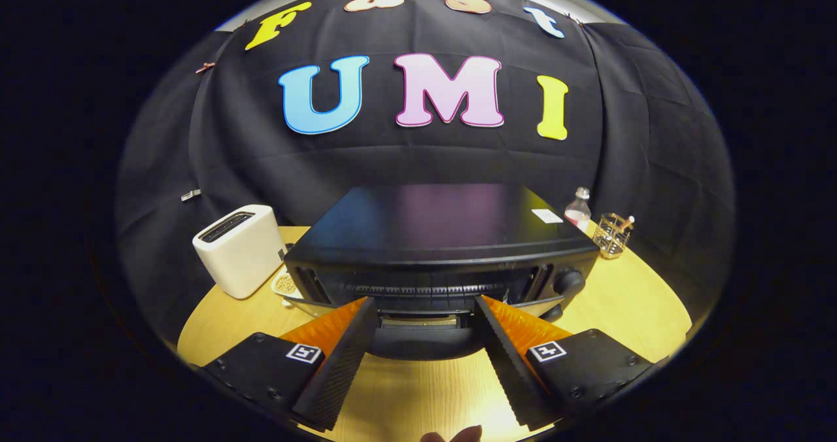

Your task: Open the toaster oven, put the food inside, and close the toaster oven door.

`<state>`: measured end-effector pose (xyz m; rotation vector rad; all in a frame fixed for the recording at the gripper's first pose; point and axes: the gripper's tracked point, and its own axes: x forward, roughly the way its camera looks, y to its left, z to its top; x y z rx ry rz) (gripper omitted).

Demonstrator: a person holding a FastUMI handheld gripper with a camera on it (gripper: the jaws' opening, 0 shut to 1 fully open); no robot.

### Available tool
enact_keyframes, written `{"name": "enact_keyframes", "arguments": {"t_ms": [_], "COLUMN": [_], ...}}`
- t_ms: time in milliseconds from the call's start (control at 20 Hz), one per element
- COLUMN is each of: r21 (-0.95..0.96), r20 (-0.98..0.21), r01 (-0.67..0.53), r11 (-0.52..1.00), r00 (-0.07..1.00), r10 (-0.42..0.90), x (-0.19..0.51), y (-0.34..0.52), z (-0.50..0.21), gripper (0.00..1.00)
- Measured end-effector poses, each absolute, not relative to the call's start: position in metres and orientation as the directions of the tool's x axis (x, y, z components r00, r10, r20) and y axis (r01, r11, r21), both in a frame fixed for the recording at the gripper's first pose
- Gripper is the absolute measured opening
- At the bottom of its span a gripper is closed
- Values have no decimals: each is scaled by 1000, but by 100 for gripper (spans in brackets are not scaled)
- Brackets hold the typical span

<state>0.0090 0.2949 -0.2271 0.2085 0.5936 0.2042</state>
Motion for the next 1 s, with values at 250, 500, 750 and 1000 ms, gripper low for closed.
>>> {"name": "enact_keyframes", "arguments": {"t_ms": [250, 500, 750, 1000], "r21": [241, 228, 250, 297], "r20": [-596, -671, -767, -770], "r01": [-134, -138, -129, -131], "r11": [961, 964, 960, 946], "r00": [761, 695, 579, 552], "r10": [255, 258, 277, 319], "x": [-35, -65, -98, -93], "y": [295, 294, 296, 290], "z": [-245, -269, -305, -305], "gripper": [98, 98, 98, 98]}}
